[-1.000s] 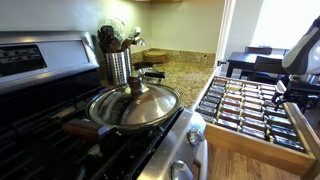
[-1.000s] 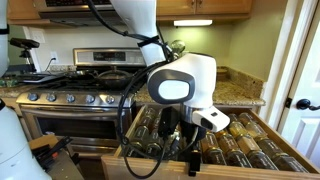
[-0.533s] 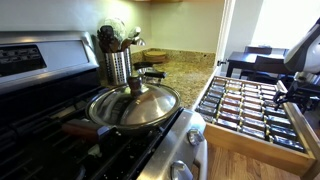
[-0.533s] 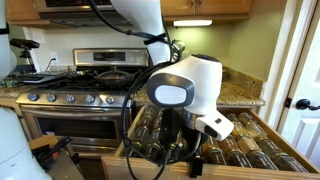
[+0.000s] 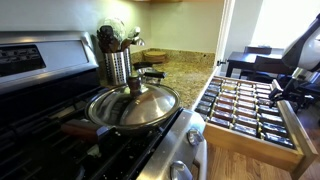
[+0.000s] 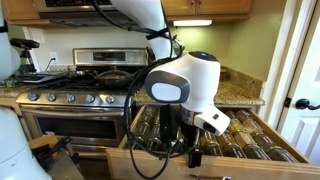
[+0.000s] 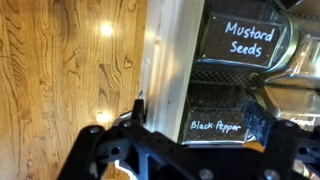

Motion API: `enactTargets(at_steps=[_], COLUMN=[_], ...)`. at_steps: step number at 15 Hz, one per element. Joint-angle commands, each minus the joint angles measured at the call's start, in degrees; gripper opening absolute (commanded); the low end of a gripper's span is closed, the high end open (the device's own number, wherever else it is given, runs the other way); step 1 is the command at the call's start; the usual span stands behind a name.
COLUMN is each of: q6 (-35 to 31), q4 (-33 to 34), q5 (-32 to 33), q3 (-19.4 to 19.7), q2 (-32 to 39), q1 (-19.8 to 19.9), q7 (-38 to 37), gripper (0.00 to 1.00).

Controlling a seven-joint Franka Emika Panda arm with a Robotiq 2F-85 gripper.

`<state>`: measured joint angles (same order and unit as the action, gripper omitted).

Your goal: Close the drawer

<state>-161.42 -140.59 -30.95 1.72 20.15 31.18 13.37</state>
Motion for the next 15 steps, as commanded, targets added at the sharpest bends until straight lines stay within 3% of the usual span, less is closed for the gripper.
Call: enactTargets(at_steps=[1,11,15], q6=[1.19,3.3,4.3], q4=[-0.14,3.57,1.43], q5=[-3.43,-6.38,-2.03], q3=[-4.56,-13.23,-12.72], q2=[-3.97,-6.16,-8.92], q1=[-0.33,-0.59,-0.93], q7=[1.22,0.27,-1.68], gripper=[1.0,1.0,1.0])
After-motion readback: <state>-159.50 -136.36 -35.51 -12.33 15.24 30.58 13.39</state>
